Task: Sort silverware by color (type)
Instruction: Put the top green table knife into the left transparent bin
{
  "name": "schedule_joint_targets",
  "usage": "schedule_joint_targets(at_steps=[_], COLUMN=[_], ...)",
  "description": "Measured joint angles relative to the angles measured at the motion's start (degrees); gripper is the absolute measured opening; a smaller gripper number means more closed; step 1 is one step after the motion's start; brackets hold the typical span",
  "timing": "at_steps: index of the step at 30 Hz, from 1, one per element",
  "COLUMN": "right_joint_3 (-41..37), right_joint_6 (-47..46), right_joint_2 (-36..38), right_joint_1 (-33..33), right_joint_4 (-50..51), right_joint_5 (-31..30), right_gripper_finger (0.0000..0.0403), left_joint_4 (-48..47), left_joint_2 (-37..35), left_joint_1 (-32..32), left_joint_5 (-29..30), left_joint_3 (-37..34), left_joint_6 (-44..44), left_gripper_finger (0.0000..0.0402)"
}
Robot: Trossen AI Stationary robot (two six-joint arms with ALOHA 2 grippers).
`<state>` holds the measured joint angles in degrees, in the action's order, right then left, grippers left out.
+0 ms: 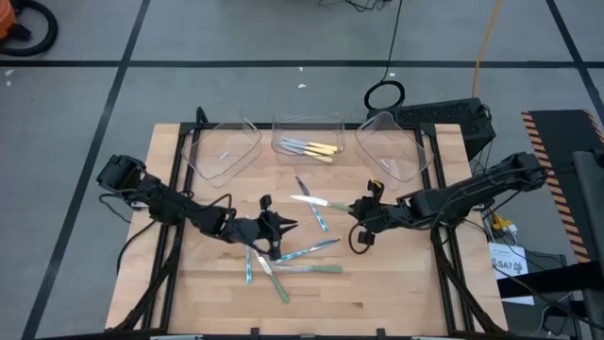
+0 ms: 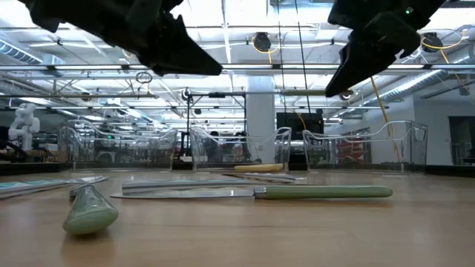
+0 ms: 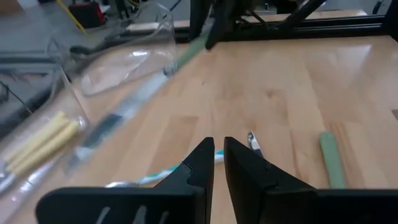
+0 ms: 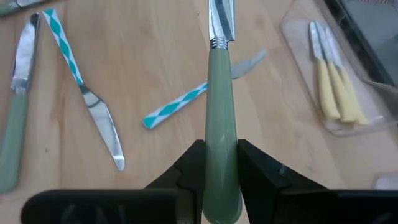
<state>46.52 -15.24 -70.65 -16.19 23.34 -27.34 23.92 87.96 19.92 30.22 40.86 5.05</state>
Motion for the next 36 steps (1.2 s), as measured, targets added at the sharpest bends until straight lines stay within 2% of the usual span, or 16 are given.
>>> schedule_joint_targets(at_steps=[3, 6, 13, 16, 20, 26, 32, 36], right_joint_3=[-0.02, -0.04, -0.04, -0.04, -0.04, -0.04, -0.04, -0.04], right_joint_6=[-2.20, -4.68, -6.51, -4.66, -3.69, -3.72, -3.57, -3.71], right_joint_2=[-2.28, -4.87, -10.23, -11.56, -12.60, -12.79, -12.79, -12.81], right_joint_1=[0.00, -0.40, -2.01, -2.03, -1.84, -1.83, -1.81, -1.81], right_joint_4=[-0.13, -0.07, -7.30, -10.49, -12.98, -13.78, -15.90, -15.87], right_joint_5=[0.07, 0.48, 0.57, 2.06, 3.70, 3.65, 5.83, 6.50], right_gripper_finger=[0.0066, 0.0066, 0.0066, 0.0066, 0.0066, 0.0075, 0.0066, 0.0067], left_joint_4=[-0.09, -0.12, -0.22, -0.13, 0.23, -2.67, -15.20, -25.87], left_joint_2=[0.00, 0.04, 3.87, 5.99, 8.49, 13.50, 20.57, 24.08], left_joint_1=[0.20, 0.94, 2.64, 2.74, 3.43, 3.78, 3.30, 3.24], left_joint_5=[0.00, 0.14, 8.92, 11.49, 13.00, 13.89, 21.97, 26.07], left_joint_3=[0.80, 1.01, 1.03, 1.03, 1.08, 6.11, 16.72, 24.02], left_joint_6=[-2.11, -3.30, -10.29, -14.53, -19.39, -25.06, -27.10, -24.36], left_gripper_finger=[0.0059, 0.0093, 0.0194, 0.0216, 0.0216, 0.0186, 0.0154, 0.0135])
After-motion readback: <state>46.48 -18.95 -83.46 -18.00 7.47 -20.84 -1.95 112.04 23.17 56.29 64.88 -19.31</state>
